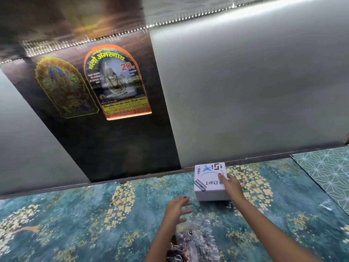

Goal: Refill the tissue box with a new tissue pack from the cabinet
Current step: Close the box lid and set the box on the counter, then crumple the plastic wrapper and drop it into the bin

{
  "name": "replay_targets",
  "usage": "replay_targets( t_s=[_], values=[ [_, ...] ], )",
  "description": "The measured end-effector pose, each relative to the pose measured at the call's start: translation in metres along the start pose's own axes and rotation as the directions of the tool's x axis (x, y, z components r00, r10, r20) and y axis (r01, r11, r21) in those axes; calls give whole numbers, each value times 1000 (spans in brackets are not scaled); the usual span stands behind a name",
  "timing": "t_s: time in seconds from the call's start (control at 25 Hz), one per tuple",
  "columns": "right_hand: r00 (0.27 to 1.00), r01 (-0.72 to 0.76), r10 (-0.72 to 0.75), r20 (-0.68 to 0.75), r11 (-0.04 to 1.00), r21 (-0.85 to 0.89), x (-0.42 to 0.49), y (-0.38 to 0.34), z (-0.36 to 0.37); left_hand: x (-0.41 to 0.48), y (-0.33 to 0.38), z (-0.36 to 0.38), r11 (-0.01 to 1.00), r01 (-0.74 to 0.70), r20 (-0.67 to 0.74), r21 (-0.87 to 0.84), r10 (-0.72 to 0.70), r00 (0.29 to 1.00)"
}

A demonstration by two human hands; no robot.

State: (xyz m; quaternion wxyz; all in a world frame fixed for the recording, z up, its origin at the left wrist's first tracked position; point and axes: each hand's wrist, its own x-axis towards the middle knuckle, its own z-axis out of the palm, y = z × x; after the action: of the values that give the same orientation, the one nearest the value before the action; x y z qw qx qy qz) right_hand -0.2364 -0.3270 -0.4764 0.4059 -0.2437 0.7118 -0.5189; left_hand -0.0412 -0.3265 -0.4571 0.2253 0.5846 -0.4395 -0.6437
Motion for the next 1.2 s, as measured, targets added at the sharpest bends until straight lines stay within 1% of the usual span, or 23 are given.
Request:
replay_targets(
  t_s=[0.08,0.2,0.24,0.28,0.32,0.36,0.4,0.44,0.52,0.56,0.6,0.68,0.76,0.84,0.88,0.92,0.96,1.0,1.04,1.08,1.12,1.16,1.2],
  values=[
    [999,36,-37,-4,998,-59,19,-5,8,3,9,-1,998,-30,-12,58,31,999],
    [972,223,-235,-9,932,-285,31,-2,11,6,17,2,994,-67,-32,84,70,997],
    [941,318,-339,6,875,-366,30,7,10,6,18,5,994,-71,-45,82,75,996],
    [889,412,-457,31,769,-488,24,17,10,6,19,9,994,-77,-59,81,82,995],
    [822,488,-565,72,634,-601,19,28,11,6,20,13,993,-86,-69,85,92,993],
    [792,511,-598,123,539,-670,13,37,10,5,23,19,992,-93,-70,89,99,993],
    [768,538,-615,178,469,-701,12,44,8,5,25,26,991,-99,-59,90,104,993],
    [798,523,-561,221,462,-716,11,42,6,4,28,33,990,-106,-45,93,111,993],
    [821,519,-498,280,445,-730,23,35,2,4,33,44,987,-124,-19,105,127,992],
    [813,536,-482,326,404,-741,32,33,0,5,35,47,985,-132,-8,107,134,991],
    [822,545,-413,391,377,-748,36,28,0,6,36,48,984,-141,-1,108,142,990],
    [813,577,-271,515,252,-777,39,25,6,9,37,48,982,-149,0,117,150,989],
    [798,601,-192,571,177,-779,38,25,18,10,39,46,982,-160,-10,96,162,987],
    [797,600,-224,561,176,-781,38,27,27,10,37,40,979,-178,-26,99,181,983],
    [808,584,-240,537,209,-784,37,29,28,10,33,35,971,-193,-40,138,200,979],
    [826,562,-234,513,276,-779,35,29,26,8,27,27,955,-196,-48,221,211,976],
    [836,549,-230,498,360,-754,32,31,24,8,18,17,908,-173,-32,383,201,979],
    [844,533,-213,492,443,-721,24,34,21,7,6,5,787,-107,-5,608,138,990],
    [846,523,-216,487,510,-683,12,37,19,5,-9,-4,600,1,-30,800,39,999],
    [844,519,-219,490,564,-642,-5,41,17,2,-23,-11,421,106,-100,901,-37,994],
    [830,528,-223,511,606,-595,-25,46,17,-5,-37,-15,334,180,-163,925,-78,983],
    [807,537,-195,557,634,-557,-49,50,15,-14,-48,-16,334,239,-219,912,-96,971],
    [777,548,-157,610,645,-533,-74,56,15,-23,-60,-16,384,285,-269,878,-97,958]
  ],
)
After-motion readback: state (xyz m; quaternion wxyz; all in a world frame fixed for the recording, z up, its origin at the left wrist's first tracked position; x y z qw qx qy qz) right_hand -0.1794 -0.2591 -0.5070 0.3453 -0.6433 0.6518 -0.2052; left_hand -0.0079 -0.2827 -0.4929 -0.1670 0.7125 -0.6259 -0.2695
